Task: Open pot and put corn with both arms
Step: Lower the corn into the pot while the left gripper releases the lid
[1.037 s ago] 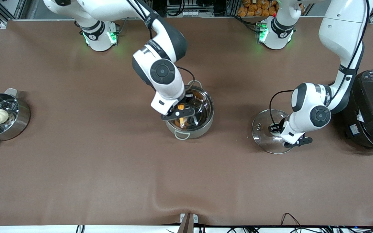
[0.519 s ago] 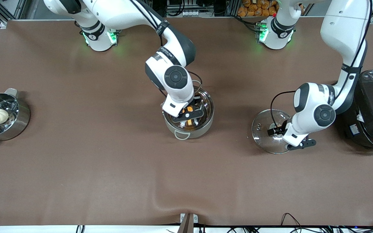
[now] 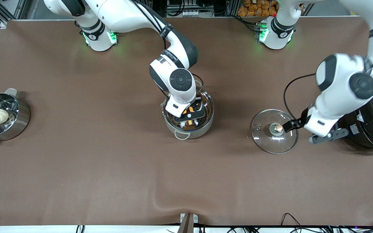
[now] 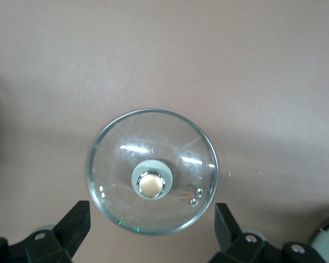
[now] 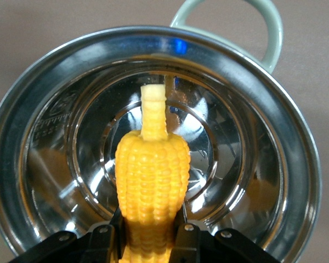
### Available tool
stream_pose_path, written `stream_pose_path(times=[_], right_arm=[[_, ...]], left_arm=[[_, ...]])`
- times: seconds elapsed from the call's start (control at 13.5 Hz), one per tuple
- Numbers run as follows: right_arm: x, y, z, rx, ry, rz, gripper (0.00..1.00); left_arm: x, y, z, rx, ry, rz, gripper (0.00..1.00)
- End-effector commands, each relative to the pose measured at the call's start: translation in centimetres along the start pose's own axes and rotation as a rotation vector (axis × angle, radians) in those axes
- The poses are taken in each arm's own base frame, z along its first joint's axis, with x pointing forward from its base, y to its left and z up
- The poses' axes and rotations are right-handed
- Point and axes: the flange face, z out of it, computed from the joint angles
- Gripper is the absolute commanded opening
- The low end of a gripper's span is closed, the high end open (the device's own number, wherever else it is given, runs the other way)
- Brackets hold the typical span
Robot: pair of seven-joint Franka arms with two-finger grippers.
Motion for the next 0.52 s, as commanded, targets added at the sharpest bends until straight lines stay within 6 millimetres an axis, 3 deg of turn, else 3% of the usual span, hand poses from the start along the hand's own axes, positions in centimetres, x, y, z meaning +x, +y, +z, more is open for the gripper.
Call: stream_pose_path(times=[0.0,0.15,0.22,0.3,0.37,0.44], right_arm=[[1.1,-0.2,0.6,-0.009,0.046,0.002,0.0],[1.0,-0.4,1.1,-0.015,0.044,-0.002,0.0],[1.0,-0.4,1.1,-0.029,0.052,-0.008,0.07],[1.1,-0.3,1.1,-0.043,0.061,-0.008,0.86],[1.0,-0.4,0.8,-0.051,0.07,-0.014,1.0],[0.9,-0.4,0.2,-0.049,0.071,-0.011,1.0]], left_arm=[[-0.8,-0.1,-4.6,0.027,-0.012,-0.015,1.0],[-0.8,0.0,-7.6,0.039,-0.043,-0.013,1.0],[-0.9,0.2,-9.1,0.036,-0.046,-0.012,1.0],[-1.2,0.2,-10.8,0.036,-0.042,-0.01,1.0],[-1.5,0.3,-12.5,0.034,-0.037,-0.005,1.0],[-1.8,0.2,-14.0,0.039,-0.043,0.0,1.0]])
